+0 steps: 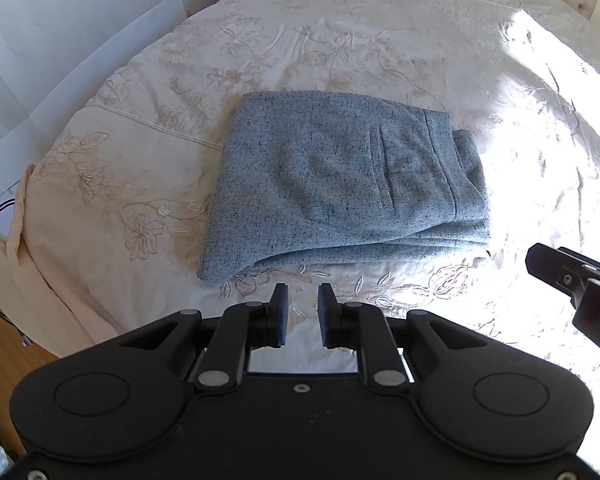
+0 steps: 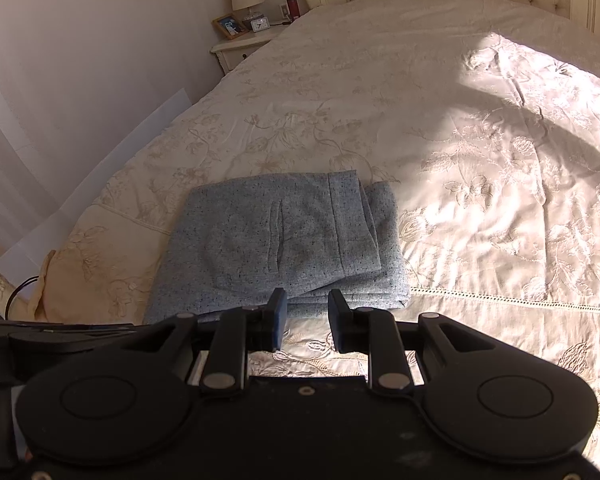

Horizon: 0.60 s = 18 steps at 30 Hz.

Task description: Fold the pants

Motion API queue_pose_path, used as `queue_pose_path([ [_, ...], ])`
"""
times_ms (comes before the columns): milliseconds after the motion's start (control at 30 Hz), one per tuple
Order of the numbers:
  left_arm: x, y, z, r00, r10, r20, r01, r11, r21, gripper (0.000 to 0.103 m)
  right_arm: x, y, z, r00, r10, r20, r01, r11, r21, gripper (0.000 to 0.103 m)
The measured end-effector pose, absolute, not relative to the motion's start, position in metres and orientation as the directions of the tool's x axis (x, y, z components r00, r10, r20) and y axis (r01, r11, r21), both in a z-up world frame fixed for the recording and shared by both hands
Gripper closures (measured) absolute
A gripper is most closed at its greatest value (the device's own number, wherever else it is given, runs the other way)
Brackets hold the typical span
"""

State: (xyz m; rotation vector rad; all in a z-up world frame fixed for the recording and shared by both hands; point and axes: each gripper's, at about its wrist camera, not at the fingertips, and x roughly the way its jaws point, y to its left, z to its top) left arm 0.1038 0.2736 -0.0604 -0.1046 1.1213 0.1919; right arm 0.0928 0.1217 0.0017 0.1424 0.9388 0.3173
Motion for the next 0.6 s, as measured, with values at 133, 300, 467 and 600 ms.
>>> queue_pose_path([
  [133, 0.108, 0.273, -0.063, 0.412, 0.098, -0.906, -0.201, 0.979, 0.014, 0.078, 0.098, 0.124, -0.002, 0.543, 0.323, -0.775, -0.196, 0.946, 0.258, 0.078],
  [300, 0.115, 0.275, -0.067, 0.4, 0.095, -0.912, -0.2, 0.98, 0.014, 0.078, 0.106, 0.129, -0.007, 0.532, 0.32, -0.784, -0.19, 0.947, 0.258, 0.078],
  [467, 0.124, 0.278, -0.073, 0.384, 0.087, -0.919, -0.201, 0.98, 0.008, 0.078, 0.115, 0.134, -0.012, 0.52, 0.315, -0.794, -0.184, 0.949, 0.256, 0.078],
  [600, 0.132, 0.282, -0.078, 0.38, 0.079, -0.922, -0.194, 0.981, 0.003, 0.078, 0.124, 0.139, -0.019, 0.507, 0.307, -0.806, -0.176, 0.952, 0.252, 0.078],
])
